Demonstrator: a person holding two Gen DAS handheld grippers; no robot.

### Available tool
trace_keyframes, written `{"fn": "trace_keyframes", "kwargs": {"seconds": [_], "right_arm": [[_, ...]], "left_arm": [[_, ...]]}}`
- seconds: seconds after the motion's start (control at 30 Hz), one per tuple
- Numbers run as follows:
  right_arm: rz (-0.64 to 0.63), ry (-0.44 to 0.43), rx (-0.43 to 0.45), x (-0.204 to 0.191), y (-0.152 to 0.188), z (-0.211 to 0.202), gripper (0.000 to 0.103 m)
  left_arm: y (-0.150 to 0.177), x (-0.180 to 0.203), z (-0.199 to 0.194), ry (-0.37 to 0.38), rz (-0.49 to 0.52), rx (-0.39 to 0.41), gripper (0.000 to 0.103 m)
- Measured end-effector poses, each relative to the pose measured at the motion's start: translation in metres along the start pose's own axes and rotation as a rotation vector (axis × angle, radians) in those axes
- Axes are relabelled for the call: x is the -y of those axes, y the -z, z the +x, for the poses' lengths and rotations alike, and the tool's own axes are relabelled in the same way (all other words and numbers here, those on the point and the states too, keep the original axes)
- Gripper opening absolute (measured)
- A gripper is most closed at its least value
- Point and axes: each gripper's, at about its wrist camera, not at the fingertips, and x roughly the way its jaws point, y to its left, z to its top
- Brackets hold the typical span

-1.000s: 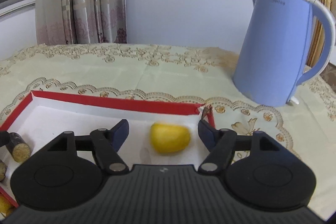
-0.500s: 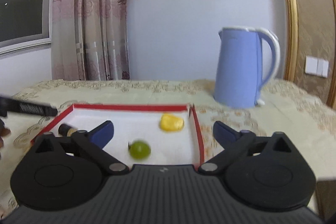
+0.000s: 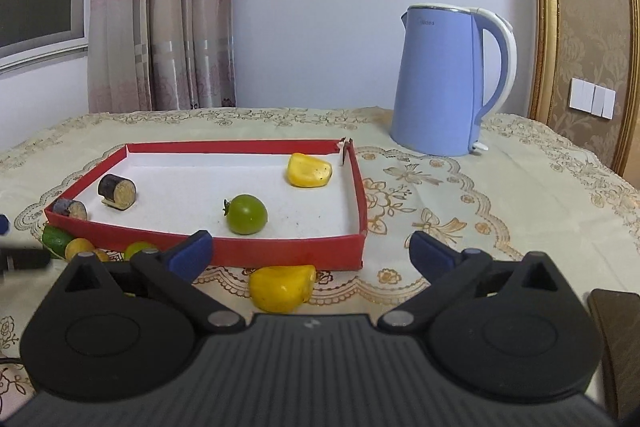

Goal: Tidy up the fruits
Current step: 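Withdraw both grippers from the tray toward the remaining fruit, then grasp the green cucumber piece with the left gripper while the right gripper grasps the yellow pepper piece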

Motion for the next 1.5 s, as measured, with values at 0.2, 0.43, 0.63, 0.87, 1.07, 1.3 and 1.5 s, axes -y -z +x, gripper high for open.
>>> {"fn": "trace_keyframes", "kwargs": {"seconds": [0.2,0.43,0.63,0.87,1.07,1.3,1.5], "right_arm": [[-0.031,0.044,0.020,-0.001,0.001,-0.003,0.103],[-0.011,0.067,0.024,0.008,0.001,-0.002,0.103],[-0.002,0.058,0.020,0.011,0.003,-0.001,0.103],[0.009,0.050,0.019,0.014,0.004,0.000,0.103],[0.008,0.055,0.017,0.015,0.004,0.000,0.103],[-0.034,0.008,-0.035,0.008,0.007,0.004,0.103],[-0.117,-0.031,-0.088,-0.005,0.006,0.014,0.093]], "left_arm": [[-0.002,0.037,0.016,0.008,0.076,-0.020,0.089],[-0.004,0.048,0.035,0.038,0.051,-0.091,0.067],[-0.007,0.048,0.050,0.067,-0.010,-0.145,0.063],[-0.011,0.049,0.057,0.064,-0.050,-0.166,0.036],[-0.010,0.040,0.054,0.109,-0.111,-0.172,0.032],[-0.008,0.035,0.032,0.111,-0.090,-0.113,0.031],[-0.007,0.018,0.020,0.056,-0.107,-0.084,0.031]]}}
